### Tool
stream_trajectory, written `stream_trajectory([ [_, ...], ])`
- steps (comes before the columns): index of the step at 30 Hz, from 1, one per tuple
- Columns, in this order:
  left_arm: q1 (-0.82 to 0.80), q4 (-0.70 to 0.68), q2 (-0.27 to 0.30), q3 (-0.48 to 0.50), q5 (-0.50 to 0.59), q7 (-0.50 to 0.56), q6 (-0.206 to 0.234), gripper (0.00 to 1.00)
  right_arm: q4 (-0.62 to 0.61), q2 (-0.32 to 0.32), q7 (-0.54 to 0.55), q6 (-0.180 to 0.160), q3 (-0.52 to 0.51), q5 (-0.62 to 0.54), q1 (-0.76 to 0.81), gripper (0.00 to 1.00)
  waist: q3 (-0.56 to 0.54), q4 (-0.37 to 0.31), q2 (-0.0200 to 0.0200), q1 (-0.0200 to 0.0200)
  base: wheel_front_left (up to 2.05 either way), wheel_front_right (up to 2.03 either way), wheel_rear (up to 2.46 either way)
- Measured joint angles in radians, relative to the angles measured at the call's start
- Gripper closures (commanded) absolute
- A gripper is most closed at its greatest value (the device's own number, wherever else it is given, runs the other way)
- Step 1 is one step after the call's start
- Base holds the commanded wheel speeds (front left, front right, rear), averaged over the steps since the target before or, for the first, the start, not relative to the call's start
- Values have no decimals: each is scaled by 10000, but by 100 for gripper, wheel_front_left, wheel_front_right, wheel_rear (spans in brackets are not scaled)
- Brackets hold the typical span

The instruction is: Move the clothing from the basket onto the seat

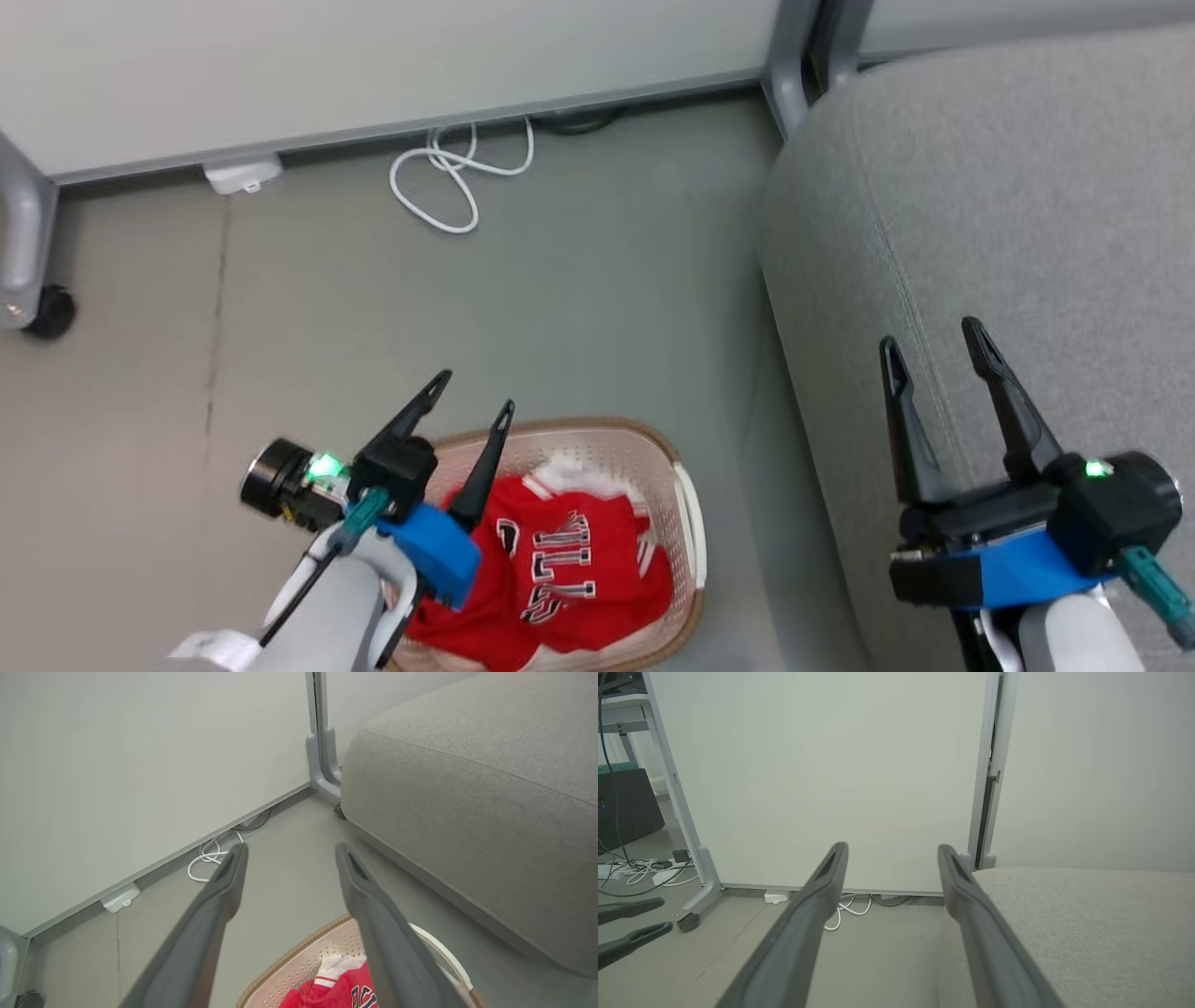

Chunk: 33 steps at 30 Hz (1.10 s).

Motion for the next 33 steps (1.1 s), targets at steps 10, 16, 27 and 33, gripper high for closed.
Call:
stream_trajectory([
  [10, -1798, 2512, 261, -2596, -763, -2, -4, 0, -328, 0, 0, -2, 393, -136, -1014, 0, 1858, -492, 0, 0, 0, 0, 0],
  [16, -2888, 3841, 282, -3983, -1143, -2, -4, 0, -522, 4, 0, 0, 546, -211, -1550, 0, 2963, -680, 0, 0, 0, 0, 0],
  [27, -4332, 5509, 136, -6502, -2023, 150, -4, 0, -830, 2, 0, 0, 790, -244, -2336, 0, 4659, -945, 0, -1, 0, 0, 0],
  [33, -4945, 5977, 228, -7597, -2362, 516, -4, 0, -974, 2, 0, 0, 809, -201, -2619, 0, 5419, -1135, 0, -2, 0, 0, 0],
])
